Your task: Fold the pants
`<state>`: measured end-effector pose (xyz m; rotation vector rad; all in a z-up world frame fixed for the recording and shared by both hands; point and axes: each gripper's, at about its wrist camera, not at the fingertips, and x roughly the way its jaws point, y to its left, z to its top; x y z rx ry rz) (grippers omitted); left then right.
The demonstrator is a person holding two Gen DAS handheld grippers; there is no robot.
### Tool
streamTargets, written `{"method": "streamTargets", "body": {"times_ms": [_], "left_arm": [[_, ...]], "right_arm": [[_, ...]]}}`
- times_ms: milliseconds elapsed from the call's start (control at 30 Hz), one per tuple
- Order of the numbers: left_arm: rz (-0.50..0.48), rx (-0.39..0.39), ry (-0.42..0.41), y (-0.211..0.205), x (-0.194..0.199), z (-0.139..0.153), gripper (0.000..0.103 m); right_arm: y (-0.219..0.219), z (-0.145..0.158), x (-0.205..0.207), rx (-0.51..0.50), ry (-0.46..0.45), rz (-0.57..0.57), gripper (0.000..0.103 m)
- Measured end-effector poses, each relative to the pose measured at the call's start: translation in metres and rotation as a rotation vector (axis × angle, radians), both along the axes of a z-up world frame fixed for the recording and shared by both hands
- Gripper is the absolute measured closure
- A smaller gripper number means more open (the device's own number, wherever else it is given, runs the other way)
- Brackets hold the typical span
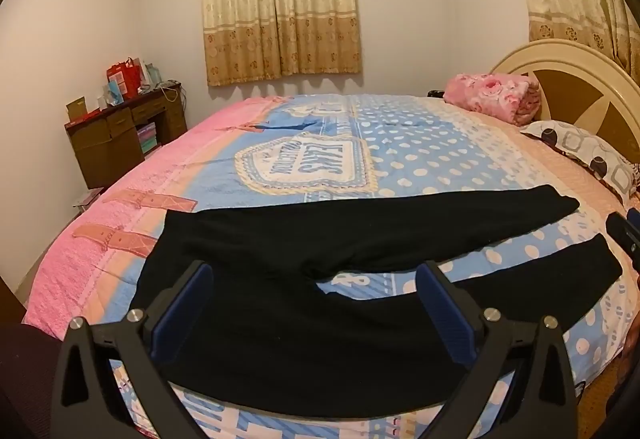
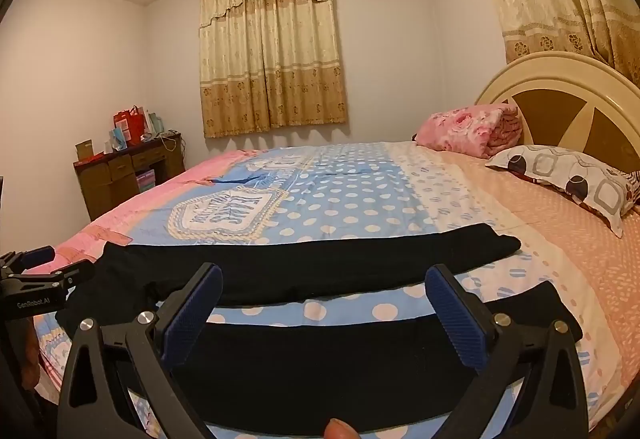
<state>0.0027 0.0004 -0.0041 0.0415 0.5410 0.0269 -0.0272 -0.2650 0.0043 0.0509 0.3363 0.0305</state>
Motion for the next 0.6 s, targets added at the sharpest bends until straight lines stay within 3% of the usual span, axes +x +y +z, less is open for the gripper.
{"method": "streamTargets", "body": {"times_ms": [600], "left_arm": [[-0.001,-0.002,-0.011,0.0034,-0.0026,0.0034,0.000]], "right_arm": [[-0.0056,0.0016,0.0005,0.011,0.019,-0.017,0.001]]}}
